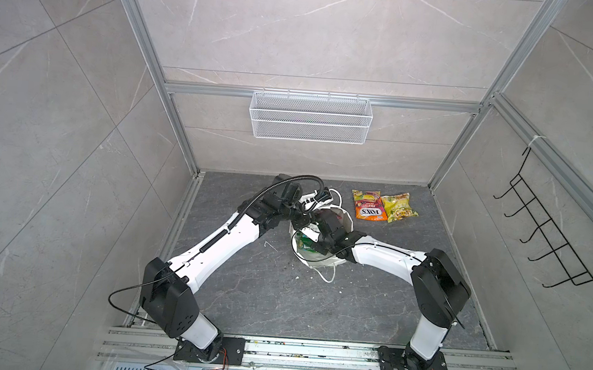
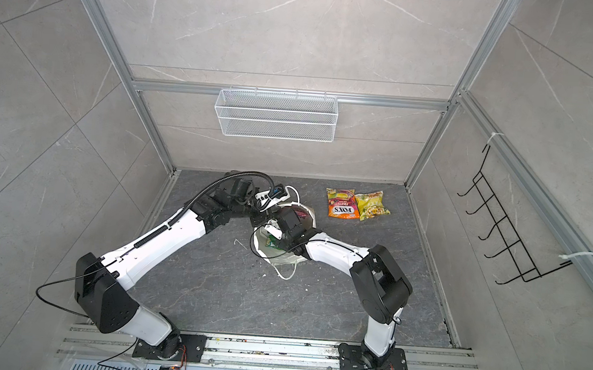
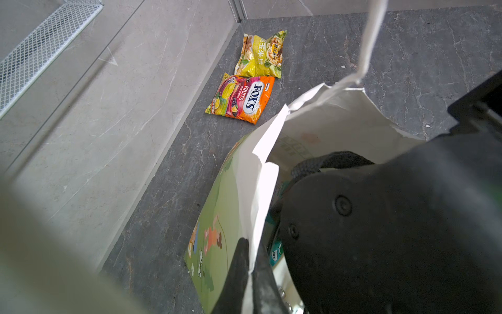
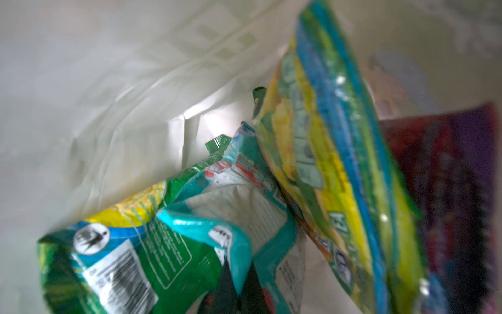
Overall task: Take the snacks out of the paper bag
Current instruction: Pick up the snack from the paper bag.
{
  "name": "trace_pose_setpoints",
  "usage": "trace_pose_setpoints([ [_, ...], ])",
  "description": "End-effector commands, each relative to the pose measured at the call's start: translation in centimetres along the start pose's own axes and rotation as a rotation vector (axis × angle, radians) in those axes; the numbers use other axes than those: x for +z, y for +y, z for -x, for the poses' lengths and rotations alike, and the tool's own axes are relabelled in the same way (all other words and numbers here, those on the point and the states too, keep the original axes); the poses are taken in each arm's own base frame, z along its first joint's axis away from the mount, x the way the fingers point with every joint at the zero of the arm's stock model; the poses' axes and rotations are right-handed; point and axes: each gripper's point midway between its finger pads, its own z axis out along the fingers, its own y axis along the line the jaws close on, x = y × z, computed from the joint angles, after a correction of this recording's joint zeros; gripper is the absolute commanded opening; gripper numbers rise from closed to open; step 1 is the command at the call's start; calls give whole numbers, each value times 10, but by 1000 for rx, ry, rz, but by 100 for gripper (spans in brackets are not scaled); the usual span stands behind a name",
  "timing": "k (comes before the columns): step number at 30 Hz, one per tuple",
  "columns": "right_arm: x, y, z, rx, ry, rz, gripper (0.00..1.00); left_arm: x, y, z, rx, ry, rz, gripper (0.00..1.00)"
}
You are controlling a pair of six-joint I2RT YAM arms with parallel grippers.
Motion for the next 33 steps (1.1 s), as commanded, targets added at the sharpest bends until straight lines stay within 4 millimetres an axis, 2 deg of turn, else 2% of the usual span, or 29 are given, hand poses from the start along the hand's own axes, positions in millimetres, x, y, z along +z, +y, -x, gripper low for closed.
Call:
trace_pose_setpoints([
  [1,-18,-5,9,24,-46,-1,0,-13,6,27,25,-91,32,0],
  [24,-100,-11,45,70,-250,52,0,-11,8,28,22,-86,38,0],
  [33,-107,4,41,26,-261,79,0,-14,13,28,21,-77,60,0],
])
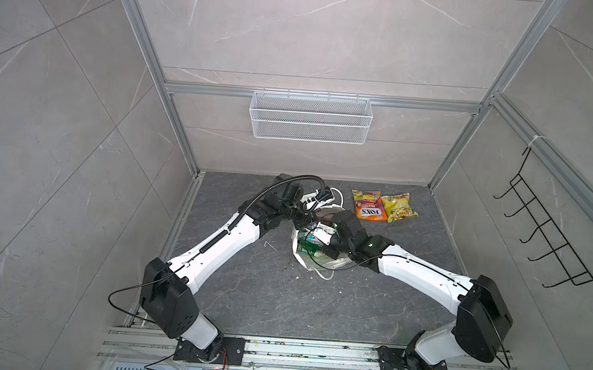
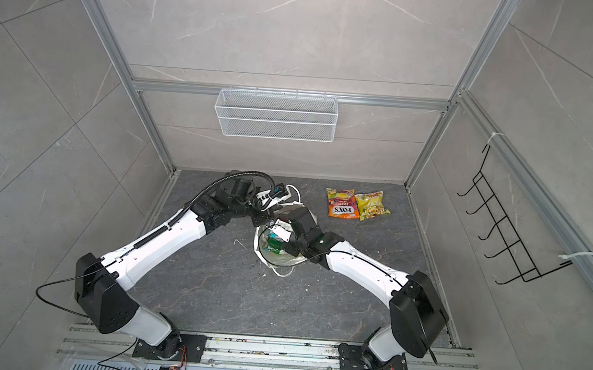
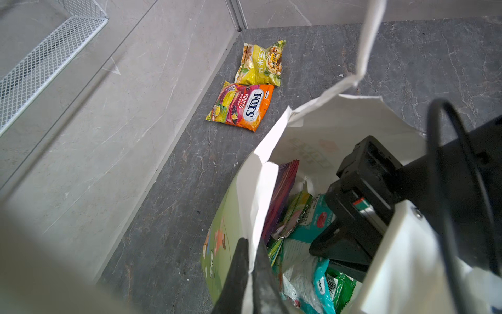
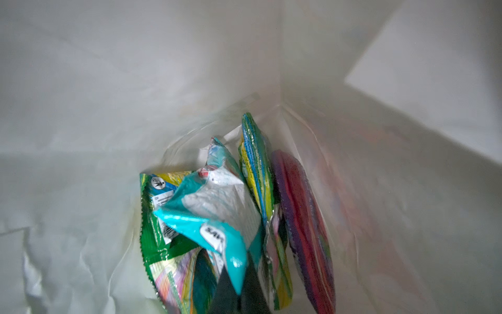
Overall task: Take the snacks out of the paper bag
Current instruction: Pick up the snack from the paper bag.
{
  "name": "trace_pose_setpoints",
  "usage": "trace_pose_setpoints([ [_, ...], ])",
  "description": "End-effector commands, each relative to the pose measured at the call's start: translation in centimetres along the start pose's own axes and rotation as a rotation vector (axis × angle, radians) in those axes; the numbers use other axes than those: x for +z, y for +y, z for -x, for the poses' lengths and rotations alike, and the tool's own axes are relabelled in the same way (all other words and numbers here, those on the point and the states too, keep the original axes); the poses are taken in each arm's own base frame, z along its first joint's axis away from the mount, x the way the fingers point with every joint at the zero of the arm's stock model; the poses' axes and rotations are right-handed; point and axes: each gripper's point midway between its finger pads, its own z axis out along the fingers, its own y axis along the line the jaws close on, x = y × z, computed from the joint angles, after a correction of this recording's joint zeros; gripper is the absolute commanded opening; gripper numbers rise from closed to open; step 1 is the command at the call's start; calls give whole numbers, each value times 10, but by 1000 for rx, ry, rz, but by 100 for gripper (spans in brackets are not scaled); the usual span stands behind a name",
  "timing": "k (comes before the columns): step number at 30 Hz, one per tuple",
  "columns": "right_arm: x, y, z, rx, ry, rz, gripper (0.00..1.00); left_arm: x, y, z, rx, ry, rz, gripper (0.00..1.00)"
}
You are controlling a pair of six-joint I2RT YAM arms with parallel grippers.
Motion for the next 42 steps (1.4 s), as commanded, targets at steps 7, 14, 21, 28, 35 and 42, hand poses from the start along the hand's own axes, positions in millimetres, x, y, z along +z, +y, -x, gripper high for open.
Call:
trace_pose_setpoints([
  [7,-34,5,32,-57,-140,-22,0,-10,19,20,2,-37,81,0],
  [14,-48,-4,44,-53,-187,-64,0,-8,18,20,-1,-37,74,0],
  [21,-68,-11,55,-46,-232,-86,0,-9,18,19,1,-36,76,0],
  [28,-96,-23,67,-34,-289,-135,0,-8,17,18,-1,-37,74,0],
  [35,-117,-38,79,-8,-335,-205,0,-9,17,19,-1,-41,74,0],
  [42,-139,-50,88,18,-376,-251,0,-9,17,18,0,-40,76,0],
])
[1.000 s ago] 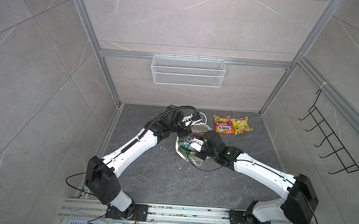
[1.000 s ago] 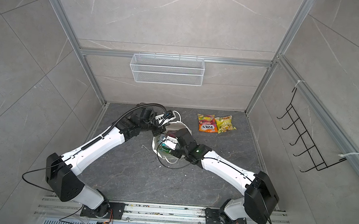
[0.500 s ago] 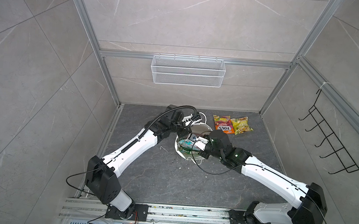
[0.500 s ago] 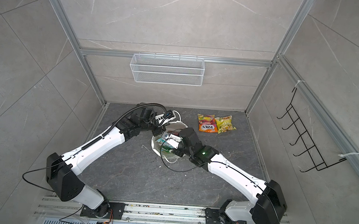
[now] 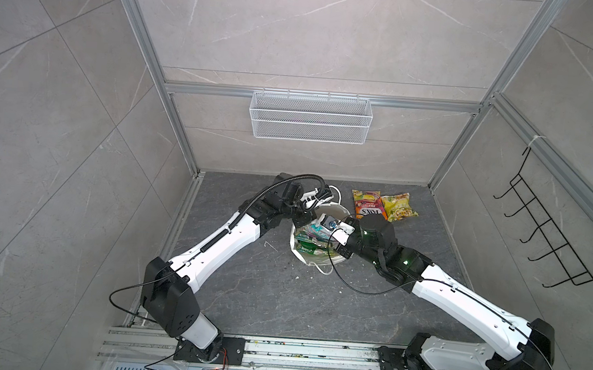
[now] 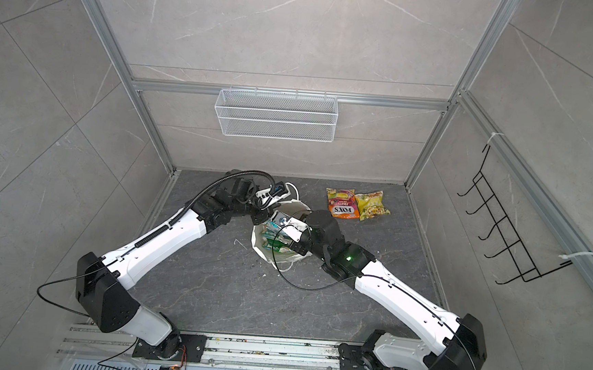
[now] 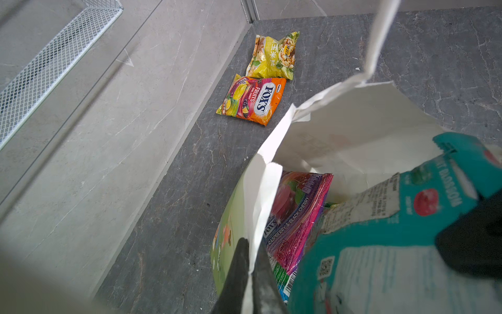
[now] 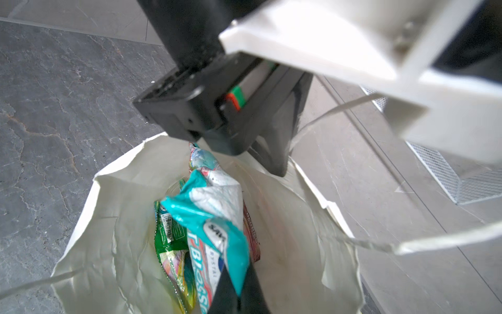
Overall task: Take the snacks out of the paper bag
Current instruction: Pick up the snack from the paper bag.
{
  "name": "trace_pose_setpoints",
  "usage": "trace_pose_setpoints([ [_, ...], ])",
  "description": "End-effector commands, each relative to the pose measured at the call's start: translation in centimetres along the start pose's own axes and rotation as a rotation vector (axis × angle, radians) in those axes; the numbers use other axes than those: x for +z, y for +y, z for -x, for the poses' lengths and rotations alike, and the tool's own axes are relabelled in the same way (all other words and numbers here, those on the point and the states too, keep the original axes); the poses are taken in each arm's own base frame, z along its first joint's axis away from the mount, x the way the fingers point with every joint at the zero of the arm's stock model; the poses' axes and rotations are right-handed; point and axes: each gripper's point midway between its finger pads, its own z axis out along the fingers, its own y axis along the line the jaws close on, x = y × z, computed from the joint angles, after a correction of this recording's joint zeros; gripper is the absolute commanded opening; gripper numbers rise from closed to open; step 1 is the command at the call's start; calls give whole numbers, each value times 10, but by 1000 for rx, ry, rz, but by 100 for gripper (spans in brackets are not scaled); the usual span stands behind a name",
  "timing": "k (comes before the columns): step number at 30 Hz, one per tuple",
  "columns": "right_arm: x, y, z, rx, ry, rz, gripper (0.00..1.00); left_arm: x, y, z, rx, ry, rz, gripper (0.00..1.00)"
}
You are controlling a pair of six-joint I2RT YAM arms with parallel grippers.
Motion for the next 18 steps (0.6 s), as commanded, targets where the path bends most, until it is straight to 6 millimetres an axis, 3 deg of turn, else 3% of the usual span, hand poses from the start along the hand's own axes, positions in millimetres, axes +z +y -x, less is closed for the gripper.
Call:
trace_pose_setpoints([
  [1,-24,-27,40,40,-126,-83,0,-10,9,22,3,-67,35,0],
  [14,-73,-38,60,86,-240,-108,0,-7,12,22,2,-62,42,0],
  [18,-102,-43,81,161,-319,-64,0,-7,13,23,2,-62,48,0],
])
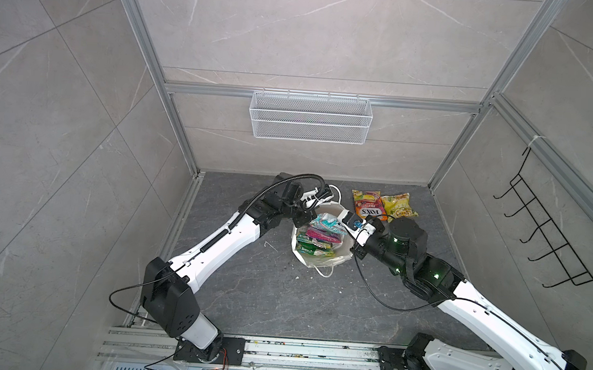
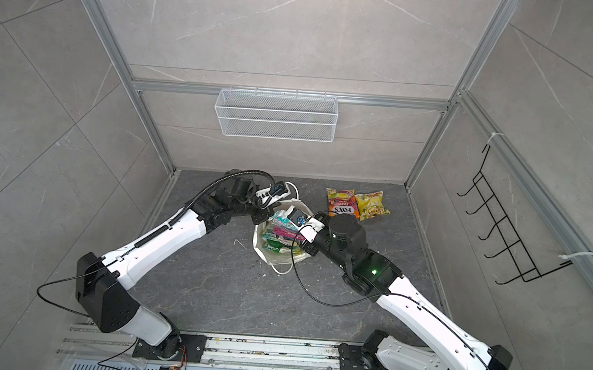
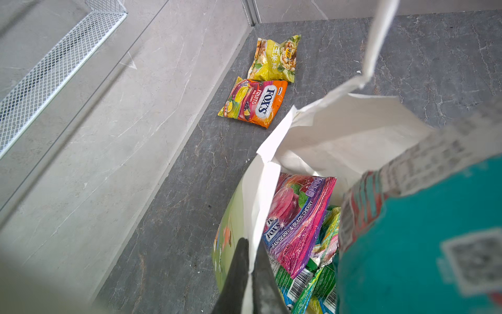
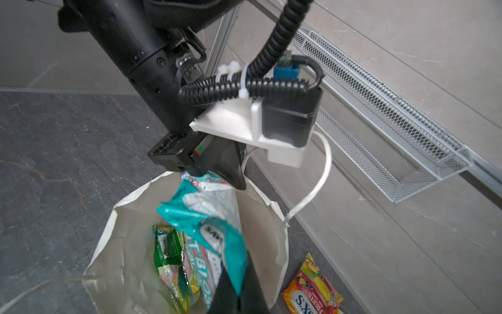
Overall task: Take the snacks out of the paper bag
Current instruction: Pick up the snack from the paper bag, then place the snack at the middle-right of the table.
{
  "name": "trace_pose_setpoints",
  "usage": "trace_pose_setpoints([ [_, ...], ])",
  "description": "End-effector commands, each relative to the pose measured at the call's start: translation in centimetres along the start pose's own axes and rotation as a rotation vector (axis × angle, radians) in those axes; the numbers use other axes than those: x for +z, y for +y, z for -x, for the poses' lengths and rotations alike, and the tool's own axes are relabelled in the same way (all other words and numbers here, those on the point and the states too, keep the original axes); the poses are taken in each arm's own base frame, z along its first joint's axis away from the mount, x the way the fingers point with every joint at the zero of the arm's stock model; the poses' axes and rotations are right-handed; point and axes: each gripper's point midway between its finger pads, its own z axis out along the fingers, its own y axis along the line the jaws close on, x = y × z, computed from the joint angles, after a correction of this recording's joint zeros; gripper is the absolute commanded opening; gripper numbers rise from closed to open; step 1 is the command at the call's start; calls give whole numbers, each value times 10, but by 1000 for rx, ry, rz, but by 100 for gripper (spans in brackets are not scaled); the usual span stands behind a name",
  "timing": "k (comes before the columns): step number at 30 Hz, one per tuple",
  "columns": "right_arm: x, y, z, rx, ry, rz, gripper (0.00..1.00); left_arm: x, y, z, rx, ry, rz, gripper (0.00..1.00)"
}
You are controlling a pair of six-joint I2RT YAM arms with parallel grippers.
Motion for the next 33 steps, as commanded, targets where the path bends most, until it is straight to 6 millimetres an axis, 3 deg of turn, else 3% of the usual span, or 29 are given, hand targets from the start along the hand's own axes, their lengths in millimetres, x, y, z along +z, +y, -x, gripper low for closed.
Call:
trace_pose_setpoints([
  [1,-36,-21,58,100,-180,-8,0,-8,12,22,4,-56,43,0],
  [11,-62,-39,77,175,-222,-25,0,-8,14,24,5,-64,50,0],
  [17,-66,-48,78,218,-227,-44,0,-8,17,25,2,-65,67,0],
  [23,-71,-60,74,257,-229,-90,0,-8,20,25,2,-60,78,0],
  [33,-72,-109,44,437,-137,-226,0,-8,20,25,-1,-66,85,0],
])
